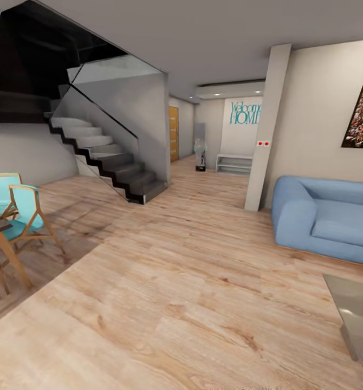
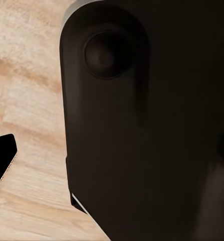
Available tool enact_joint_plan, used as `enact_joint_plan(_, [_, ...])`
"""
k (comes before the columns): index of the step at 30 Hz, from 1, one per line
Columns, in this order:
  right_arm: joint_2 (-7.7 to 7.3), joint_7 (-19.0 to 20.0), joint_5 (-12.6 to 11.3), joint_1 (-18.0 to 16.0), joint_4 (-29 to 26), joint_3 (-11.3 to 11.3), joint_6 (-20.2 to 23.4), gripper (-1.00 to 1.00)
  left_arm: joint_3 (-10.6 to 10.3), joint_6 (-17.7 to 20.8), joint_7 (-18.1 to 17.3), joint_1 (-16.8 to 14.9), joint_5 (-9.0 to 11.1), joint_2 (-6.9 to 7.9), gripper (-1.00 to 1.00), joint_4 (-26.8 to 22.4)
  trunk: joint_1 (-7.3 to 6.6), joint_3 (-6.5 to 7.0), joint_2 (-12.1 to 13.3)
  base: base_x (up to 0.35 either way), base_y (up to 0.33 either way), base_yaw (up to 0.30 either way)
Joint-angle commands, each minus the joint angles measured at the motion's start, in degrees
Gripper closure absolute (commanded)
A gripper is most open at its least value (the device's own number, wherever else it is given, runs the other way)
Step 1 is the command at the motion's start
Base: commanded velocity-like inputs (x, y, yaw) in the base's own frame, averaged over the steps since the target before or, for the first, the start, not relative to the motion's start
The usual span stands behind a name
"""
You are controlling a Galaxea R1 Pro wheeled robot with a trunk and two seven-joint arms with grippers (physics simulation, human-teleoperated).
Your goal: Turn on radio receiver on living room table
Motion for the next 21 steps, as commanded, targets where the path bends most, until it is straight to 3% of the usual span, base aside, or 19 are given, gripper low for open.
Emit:
enact_joint_plan(1, [0.01,0.0,0.0,0.0,0.0,0.0,0.0,-1.0,0.0,0.0,0.0,0.0,0.0,0.0,-1.0,0.0,0.0,0.0,0.0,0.0,0.0,-0.288])
enact_joint_plan(21, [-0.01,0.0,0.0,0.0,0.0,0.0,0.0,-1.0,0.0,0.0,0.0,0.0,0.0,-0.08,-1.0,0.0,0.0,0.0,0.0,0.0,0.0,-0.289])
